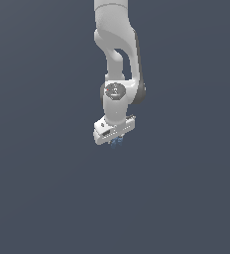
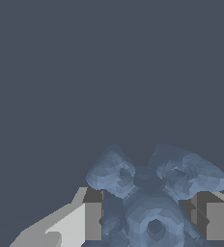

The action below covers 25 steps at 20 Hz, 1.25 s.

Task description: Pick up the object and move it to a goal position.

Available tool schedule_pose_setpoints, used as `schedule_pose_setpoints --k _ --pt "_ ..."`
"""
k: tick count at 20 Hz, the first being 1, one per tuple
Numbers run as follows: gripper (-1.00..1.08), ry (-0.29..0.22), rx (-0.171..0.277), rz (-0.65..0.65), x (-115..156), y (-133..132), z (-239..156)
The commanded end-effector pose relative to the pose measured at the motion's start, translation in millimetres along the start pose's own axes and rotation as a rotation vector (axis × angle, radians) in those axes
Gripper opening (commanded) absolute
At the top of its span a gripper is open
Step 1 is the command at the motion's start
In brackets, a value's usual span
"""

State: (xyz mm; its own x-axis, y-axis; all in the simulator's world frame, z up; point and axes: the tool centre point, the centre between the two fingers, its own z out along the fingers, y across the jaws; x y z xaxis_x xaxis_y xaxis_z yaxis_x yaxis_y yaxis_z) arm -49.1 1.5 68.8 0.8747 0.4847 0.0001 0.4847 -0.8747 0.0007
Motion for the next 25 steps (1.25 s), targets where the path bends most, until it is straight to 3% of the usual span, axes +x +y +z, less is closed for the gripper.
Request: schedule_pose_setpoints --k 1,13,25 --pt "-1.00 0.000 0.000 0.000 -16 -7 -4" --pt "-1.00 0.000 0.000 0.000 -75 -36 -22" --pt "-1.00 0.000 0.000 0.000 -89 -43 -27"
